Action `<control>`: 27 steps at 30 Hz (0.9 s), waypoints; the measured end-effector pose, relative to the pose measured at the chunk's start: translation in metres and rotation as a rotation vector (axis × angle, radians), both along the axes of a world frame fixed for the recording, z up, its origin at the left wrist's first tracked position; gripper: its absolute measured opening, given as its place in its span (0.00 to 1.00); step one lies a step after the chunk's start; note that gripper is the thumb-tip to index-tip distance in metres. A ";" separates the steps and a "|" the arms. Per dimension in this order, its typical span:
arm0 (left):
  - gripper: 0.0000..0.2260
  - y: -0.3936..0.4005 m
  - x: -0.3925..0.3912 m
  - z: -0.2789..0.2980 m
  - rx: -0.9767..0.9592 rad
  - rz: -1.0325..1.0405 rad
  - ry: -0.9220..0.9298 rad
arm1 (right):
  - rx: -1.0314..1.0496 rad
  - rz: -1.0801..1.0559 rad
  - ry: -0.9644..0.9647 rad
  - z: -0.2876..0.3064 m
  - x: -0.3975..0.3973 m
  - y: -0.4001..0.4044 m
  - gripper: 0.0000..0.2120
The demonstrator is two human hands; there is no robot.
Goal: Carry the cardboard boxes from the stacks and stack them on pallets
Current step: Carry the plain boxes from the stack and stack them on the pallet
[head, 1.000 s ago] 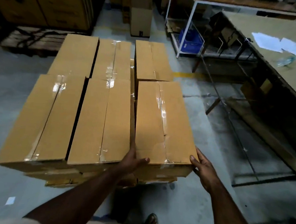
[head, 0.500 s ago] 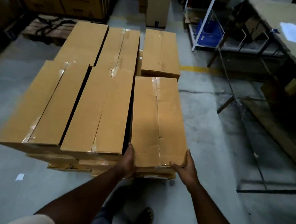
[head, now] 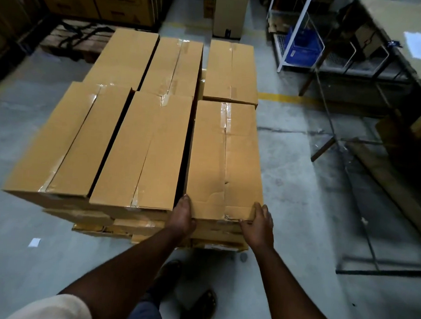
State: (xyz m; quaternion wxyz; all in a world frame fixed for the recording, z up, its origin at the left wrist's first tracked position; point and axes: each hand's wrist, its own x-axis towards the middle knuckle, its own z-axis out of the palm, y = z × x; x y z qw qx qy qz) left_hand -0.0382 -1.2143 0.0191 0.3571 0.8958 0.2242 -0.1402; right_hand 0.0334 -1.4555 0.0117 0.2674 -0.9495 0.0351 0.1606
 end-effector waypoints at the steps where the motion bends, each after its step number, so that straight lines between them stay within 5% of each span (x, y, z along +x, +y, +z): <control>1: 0.42 0.002 -0.006 -0.001 0.008 -0.005 -0.031 | -0.010 0.014 -0.079 0.005 -0.007 0.006 0.34; 7: 0.31 0.024 -0.079 0.004 -0.078 0.033 -0.199 | 0.386 0.002 -0.047 0.040 -0.068 0.072 0.25; 13: 0.24 0.095 -0.136 0.009 -0.199 0.156 -0.271 | 0.492 0.182 0.020 0.064 -0.126 0.152 0.21; 19: 0.21 0.223 -0.211 0.021 -0.203 0.278 -0.334 | 0.607 0.413 0.029 0.069 -0.177 0.287 0.18; 27: 0.19 0.419 -0.338 0.028 -0.209 0.623 -0.478 | 0.805 0.392 0.089 0.078 -0.259 0.499 0.12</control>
